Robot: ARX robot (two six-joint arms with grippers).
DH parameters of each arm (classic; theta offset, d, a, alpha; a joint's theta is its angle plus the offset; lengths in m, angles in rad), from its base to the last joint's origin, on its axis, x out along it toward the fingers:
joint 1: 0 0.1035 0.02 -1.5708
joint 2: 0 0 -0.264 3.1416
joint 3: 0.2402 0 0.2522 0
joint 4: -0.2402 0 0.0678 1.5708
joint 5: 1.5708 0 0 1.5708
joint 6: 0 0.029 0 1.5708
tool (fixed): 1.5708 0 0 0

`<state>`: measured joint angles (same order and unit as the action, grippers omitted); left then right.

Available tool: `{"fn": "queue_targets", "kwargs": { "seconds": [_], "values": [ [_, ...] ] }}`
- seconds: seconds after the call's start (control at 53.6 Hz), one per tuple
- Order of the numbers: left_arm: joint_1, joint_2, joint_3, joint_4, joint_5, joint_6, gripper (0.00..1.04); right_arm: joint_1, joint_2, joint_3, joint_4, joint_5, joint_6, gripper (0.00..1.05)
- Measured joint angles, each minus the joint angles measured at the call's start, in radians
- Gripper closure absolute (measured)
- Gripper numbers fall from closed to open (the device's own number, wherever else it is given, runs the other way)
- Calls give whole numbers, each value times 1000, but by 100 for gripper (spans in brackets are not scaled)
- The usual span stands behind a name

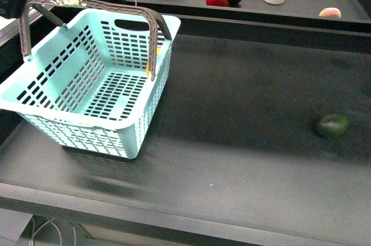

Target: Pick mango with right arm and hold basket with left

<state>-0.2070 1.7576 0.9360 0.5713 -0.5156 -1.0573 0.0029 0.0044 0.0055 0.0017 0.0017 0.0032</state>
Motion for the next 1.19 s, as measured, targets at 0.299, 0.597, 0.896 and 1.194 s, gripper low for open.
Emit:
{"fn": "queue_targets", "kwargs": {
  "seconds": [0.299, 0.597, 0.896, 1.194],
  "values": [
    [86, -428, -404, 19, -56, 107, 8, 0, 0, 0, 0, 0, 0, 8],
    [155, -714, -597, -134, -113, 62, 8, 0, 0, 0, 0, 0, 0, 8],
    [202, -725, -722, 184, 356, 453, 29, 0, 0, 0, 0, 0, 0, 8],
    [204, -920, -840, 160, 516, 1015, 89, 0, 0, 0, 0, 0, 0, 8]
  ]
}}
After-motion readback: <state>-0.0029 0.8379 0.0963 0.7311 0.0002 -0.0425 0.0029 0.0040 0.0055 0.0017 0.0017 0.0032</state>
